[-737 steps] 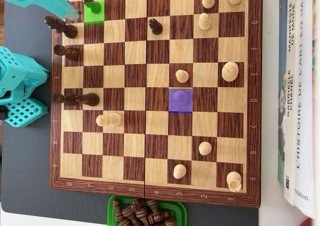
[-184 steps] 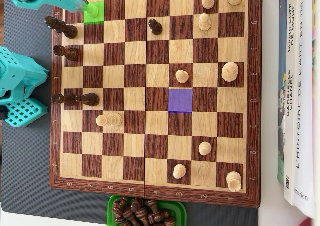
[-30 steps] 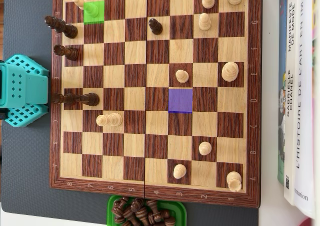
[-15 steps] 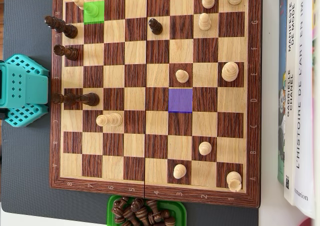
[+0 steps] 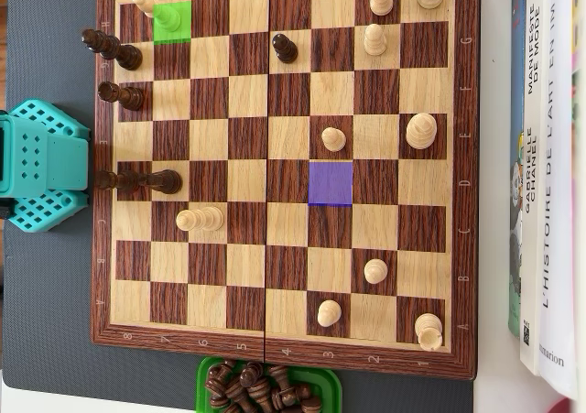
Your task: Play chess
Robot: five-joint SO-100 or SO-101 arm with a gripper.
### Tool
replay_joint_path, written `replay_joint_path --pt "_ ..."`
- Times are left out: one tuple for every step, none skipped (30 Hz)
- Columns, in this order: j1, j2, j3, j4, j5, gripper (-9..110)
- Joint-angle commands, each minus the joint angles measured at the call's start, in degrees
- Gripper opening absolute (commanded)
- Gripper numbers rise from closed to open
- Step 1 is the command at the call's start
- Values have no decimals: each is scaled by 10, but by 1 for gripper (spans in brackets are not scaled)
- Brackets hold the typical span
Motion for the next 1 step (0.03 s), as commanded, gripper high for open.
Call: replay_joint_path --pt "2 -6 12 -2 -3 18"
